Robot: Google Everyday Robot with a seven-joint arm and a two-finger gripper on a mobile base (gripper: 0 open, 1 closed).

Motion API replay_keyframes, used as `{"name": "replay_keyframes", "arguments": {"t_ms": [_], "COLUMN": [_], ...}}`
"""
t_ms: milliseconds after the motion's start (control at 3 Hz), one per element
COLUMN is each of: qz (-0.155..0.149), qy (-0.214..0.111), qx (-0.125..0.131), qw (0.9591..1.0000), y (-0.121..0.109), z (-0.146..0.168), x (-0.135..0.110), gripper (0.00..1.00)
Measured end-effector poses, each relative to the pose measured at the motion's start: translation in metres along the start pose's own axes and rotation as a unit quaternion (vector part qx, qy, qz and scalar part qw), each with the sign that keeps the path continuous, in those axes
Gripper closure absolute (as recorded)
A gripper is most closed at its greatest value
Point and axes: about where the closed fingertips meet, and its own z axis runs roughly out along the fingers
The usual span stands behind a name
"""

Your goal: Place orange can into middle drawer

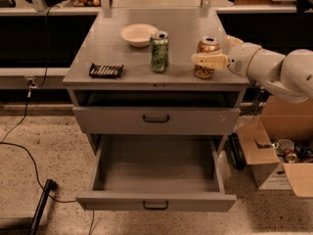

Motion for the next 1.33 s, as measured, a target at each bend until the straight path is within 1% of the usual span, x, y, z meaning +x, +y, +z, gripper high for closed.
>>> {"name": "replay_keyframes", "arguments": {"t_ms": [333, 667, 1000, 1333], "qz": [0.002, -0.003, -0.002, -0.002], "qy": [-0.020, -0.026, -0.029, -0.063], "qx": [-0.003, -0.026, -0.066, -0.106], "qw": [0.9998, 0.9993, 0.9974, 0.9924], "y": [-0.004, -0.002, 0.008, 0.029], "z": [0.004, 0.007, 0.003, -0.019], "x": [-0.006, -0.014, -0.024, -0.038], "gripper": [0.38, 0.62, 0.85, 1.00]}}
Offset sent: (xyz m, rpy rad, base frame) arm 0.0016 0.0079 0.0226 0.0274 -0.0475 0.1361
